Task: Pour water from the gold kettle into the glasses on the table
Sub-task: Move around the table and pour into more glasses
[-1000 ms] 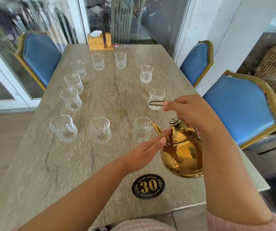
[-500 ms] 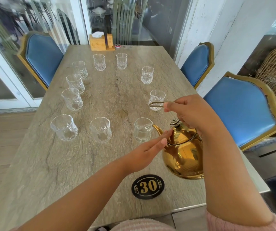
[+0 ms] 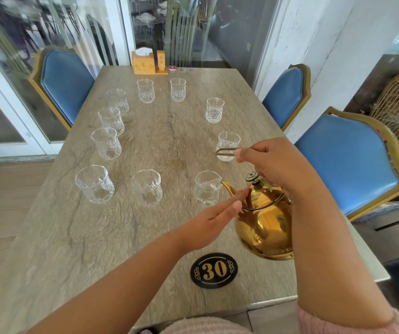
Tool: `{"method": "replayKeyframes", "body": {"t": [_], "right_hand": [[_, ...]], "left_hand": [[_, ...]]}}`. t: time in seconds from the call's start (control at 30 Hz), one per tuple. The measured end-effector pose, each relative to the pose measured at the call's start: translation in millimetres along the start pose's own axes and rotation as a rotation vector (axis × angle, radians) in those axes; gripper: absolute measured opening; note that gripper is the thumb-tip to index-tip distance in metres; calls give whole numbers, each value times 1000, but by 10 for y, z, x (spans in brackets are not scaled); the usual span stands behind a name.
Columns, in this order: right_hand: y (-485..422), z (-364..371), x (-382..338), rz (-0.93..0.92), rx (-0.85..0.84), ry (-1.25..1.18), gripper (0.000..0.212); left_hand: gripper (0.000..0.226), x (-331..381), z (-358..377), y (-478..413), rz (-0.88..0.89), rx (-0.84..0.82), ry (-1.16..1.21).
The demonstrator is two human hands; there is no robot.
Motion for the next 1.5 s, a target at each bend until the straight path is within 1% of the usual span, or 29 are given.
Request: {"method": "replayKeyframes", "body": {"t": [0.23,0.4,0.47,0.57,0.73,0.83,1.0,1.17,1.27,1.4,1.5], "right_hand": [[-4,4,5,-8,10,13,44],[2,6,9,-13,19,11,45],[14,-2,13,-16,23,-6,45],[52,-23,24,-4,35,-45,37],[132,-61,107,42,65,-186,28],[196,-76,211,84,76,-305,26],[311,-93,371,197,135,-493,33],[453,-53,279,192,142,-596,36],[520,-14,165,203,141,-625,38],[605,121,-36,213,141,-647,38],[638,293,-199,211,153,-682,40]], "left_hand": [[40,12,5,18,-19,6,-6],[39,8,17,14,-17,7,-18],[42,-4,21,9,-7,6,-22],[50,-43,20,-2,10,10,-41],[46,-5,54,3,6,6,-74],[49,-14,57,1,-9,31,-139],[54,-84,20,-14,-37,72,-359],[52,-30,-36,108,79,155,-396],[48,16,-103,246,145,199,-366],[39,85,-275,481,207,170,-331],[42,60,-486,658,229,160,-355]]}}
Point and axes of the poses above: each hand's wrist, its own y-axis away from the middle knuckle, its own z-axis out of the palm, x = y × z, the point moved 5 cm from there along -y, towards the middle knuckle, and after that the axes turned 1 degree about x, right-handed, at the moved point
